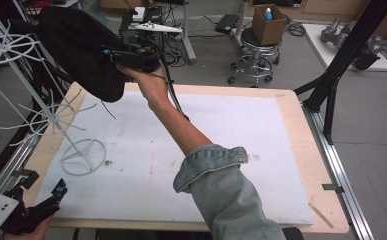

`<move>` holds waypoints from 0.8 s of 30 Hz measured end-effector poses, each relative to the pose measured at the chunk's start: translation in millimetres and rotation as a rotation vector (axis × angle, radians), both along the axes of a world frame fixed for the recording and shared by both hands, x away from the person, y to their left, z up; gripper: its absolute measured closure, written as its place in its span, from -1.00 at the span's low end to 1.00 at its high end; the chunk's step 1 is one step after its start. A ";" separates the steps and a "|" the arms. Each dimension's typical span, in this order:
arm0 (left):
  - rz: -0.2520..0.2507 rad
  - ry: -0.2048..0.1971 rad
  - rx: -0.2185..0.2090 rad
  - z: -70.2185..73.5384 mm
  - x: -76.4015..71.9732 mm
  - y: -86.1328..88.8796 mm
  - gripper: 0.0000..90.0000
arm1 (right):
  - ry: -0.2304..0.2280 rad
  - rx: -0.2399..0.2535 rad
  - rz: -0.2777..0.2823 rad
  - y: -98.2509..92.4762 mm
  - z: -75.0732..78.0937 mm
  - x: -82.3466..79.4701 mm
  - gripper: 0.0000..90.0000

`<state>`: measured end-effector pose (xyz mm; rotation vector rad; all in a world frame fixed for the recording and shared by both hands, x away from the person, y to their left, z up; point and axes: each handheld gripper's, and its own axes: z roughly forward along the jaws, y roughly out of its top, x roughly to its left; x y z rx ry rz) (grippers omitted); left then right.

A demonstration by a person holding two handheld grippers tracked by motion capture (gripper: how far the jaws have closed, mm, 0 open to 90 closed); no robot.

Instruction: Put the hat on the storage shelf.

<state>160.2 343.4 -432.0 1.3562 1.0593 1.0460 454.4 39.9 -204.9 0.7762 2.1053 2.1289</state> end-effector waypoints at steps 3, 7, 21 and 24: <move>-0.007 0.003 0.003 0.2 1.3 -0.9 -0.57 | 0.005 -0.004 0.005 -0.2 -1.2 0.6 -0.10; -0.014 0.003 0.005 0.0 3.8 -2.6 -0.57 | 0.010 0.002 0.006 -1.0 -3.0 0.4 -0.15; -0.044 0.005 0.015 0.2 14.2 -9.3 -0.57 | -0.007 0.017 -0.035 -21.9 -5.1 2.8 -0.23; -0.055 0.004 0.021 0.5 17.8 -12.1 -0.57 | -0.012 0.012 -0.052 -29.9 -7.1 2.9 -0.27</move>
